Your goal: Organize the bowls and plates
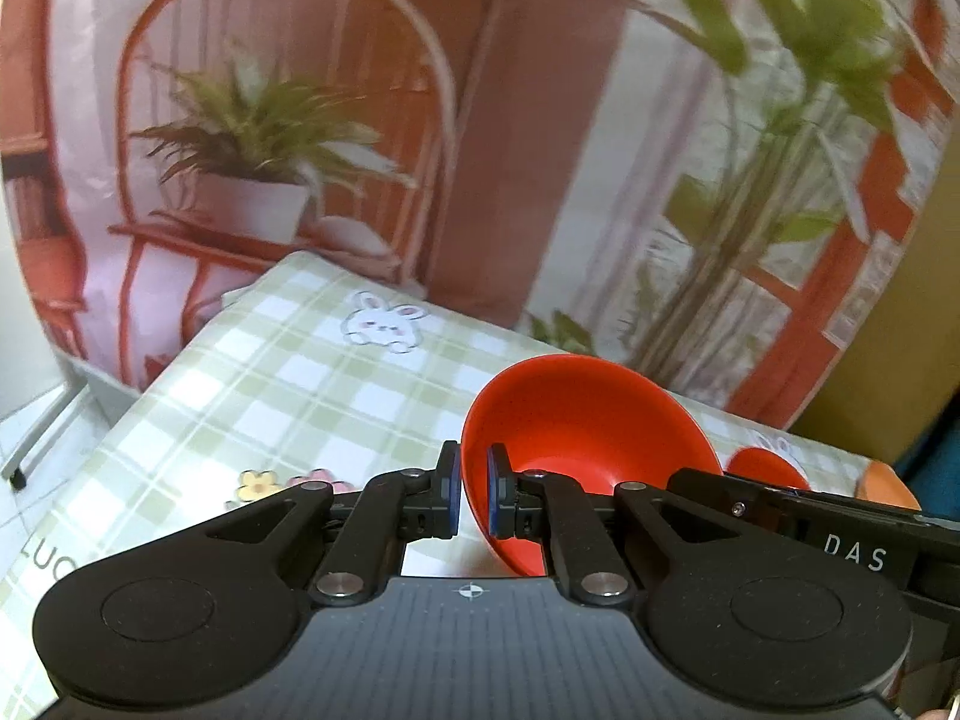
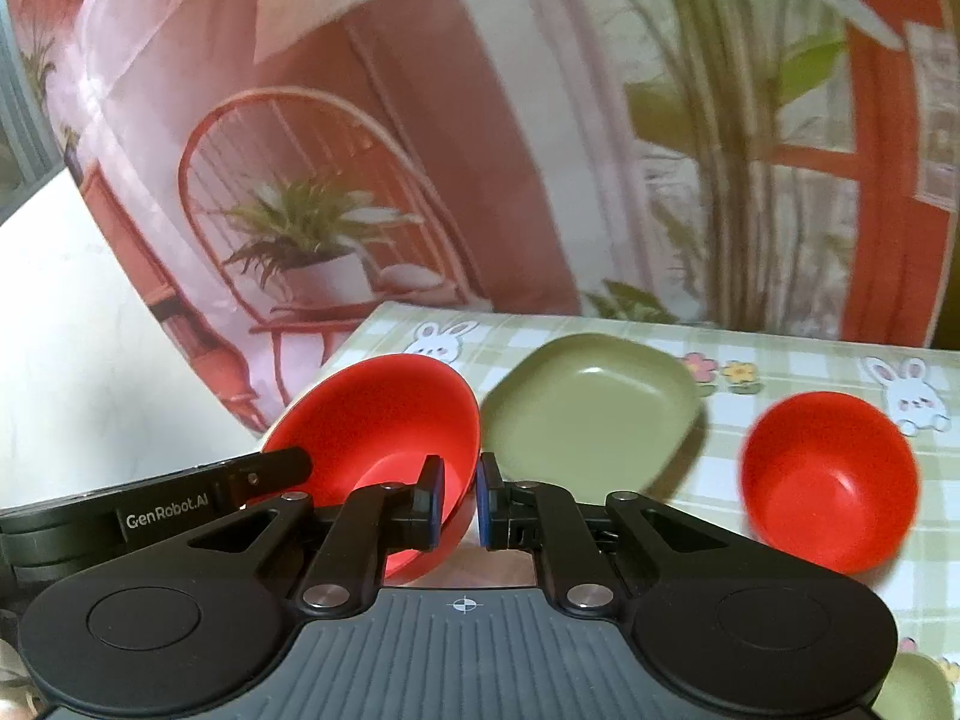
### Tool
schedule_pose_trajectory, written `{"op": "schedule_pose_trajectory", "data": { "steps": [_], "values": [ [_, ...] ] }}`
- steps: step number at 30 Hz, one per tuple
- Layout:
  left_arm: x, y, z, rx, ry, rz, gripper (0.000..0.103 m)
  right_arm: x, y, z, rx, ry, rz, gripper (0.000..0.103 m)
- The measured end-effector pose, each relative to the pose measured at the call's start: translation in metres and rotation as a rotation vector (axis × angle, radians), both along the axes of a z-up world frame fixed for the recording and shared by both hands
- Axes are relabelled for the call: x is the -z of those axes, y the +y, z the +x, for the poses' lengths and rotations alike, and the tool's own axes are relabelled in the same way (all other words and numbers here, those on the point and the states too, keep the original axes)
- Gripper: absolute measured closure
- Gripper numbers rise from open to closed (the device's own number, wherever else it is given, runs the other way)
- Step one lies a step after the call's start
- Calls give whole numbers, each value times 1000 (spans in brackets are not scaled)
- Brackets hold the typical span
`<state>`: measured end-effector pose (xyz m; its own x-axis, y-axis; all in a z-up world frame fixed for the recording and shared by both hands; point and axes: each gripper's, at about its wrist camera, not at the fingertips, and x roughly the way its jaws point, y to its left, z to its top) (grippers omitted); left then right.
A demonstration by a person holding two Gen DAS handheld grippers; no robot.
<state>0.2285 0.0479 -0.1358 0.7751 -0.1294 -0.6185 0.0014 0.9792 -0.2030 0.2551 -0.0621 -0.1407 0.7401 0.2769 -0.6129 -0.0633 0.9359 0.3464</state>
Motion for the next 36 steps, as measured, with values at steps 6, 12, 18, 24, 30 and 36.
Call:
{"op": "schedule_pose_trajectory", "data": {
  "steps": [6,12,18,24,30,36],
  "values": [
    [-4,-33,-2,85,-7,21,93,1,-39,-22,83,-20,42,93],
    [1,-70,3,190,6,32,93,7,-85,-41,184,-43,78,93],
    [7,-108,20,311,0,28,93,18,-132,-51,289,-41,100,93],
    [18,-153,43,418,-1,83,93,33,-171,-44,360,-32,110,92],
    [36,-176,63,457,33,82,92,48,-189,-34,391,4,92,92],
    [50,-187,75,460,54,112,92,59,-194,-27,390,20,88,92]
  ]
}}
